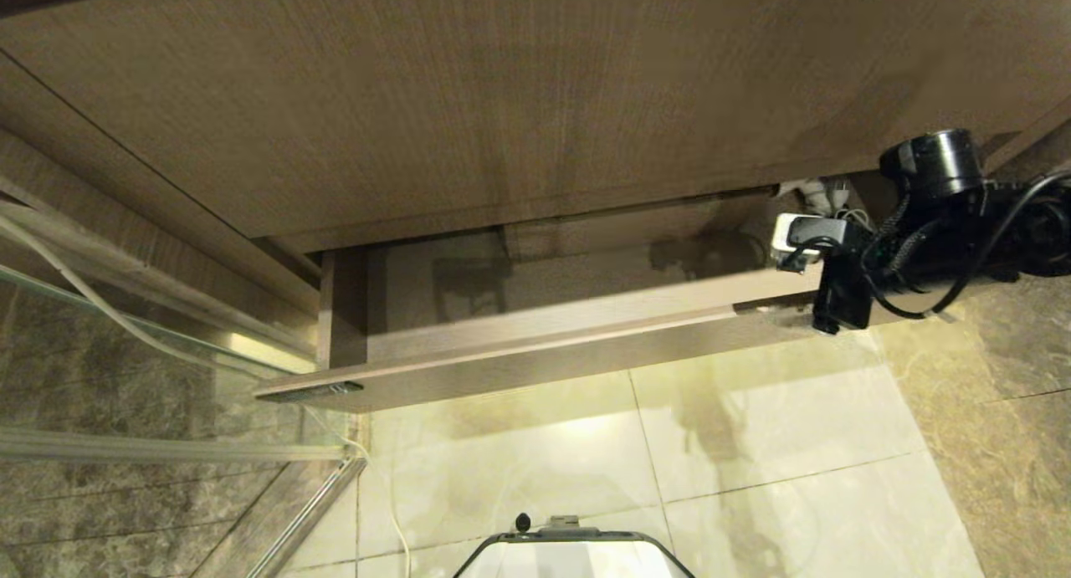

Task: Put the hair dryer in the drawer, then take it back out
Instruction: Pull open the drawer

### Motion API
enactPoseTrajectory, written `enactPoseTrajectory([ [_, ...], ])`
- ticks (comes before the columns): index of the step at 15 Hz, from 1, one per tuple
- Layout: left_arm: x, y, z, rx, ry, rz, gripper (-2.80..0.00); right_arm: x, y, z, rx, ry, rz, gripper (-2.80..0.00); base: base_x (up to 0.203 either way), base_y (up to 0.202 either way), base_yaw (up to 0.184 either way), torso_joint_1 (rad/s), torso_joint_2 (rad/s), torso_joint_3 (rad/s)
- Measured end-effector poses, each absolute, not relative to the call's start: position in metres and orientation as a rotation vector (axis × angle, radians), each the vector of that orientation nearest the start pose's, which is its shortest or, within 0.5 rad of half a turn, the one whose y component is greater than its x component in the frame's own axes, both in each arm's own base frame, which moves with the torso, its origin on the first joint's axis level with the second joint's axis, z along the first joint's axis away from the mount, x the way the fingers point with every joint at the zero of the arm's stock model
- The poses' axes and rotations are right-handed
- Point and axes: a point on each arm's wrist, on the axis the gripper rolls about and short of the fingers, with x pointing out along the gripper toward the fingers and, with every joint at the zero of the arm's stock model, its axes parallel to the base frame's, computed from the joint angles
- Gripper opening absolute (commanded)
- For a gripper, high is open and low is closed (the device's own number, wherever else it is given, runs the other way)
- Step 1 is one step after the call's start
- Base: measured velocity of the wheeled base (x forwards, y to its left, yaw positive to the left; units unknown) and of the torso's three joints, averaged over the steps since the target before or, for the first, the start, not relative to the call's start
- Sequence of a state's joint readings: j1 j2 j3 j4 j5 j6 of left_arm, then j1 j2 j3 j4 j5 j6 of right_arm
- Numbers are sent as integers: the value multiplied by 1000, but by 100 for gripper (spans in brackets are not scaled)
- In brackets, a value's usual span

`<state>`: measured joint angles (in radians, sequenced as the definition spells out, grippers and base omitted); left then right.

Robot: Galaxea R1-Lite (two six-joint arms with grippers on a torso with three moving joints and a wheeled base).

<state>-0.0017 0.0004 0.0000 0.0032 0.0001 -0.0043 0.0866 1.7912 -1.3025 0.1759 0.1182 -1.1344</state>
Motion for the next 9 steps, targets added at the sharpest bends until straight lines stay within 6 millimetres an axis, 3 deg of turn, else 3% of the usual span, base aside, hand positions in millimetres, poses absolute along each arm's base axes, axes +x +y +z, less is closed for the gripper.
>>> enactPoseTrajectory([
  [4, -23, 0, 75, -4, 4, -1, -280, 244, 20, 247, -948, 667, 517, 0, 0, 0, 0, 0, 0, 0],
  [6, -23, 0, 75, -4, 4, 0, -280, 203, 11, 259, -795, 700, 422, 0, 0, 0, 0, 0, 0, 0],
  [8, -23, 0, 75, -4, 4, -1, -280, 175, 1, 260, -582, 702, 279, 0, 0, 0, 0, 0, 0, 0],
  [9, -23, 0, 75, -4, 4, -2, -280, 165, -3, 259, -483, 693, 210, -280, 0, 0, 0, 0, 0, 0],
])
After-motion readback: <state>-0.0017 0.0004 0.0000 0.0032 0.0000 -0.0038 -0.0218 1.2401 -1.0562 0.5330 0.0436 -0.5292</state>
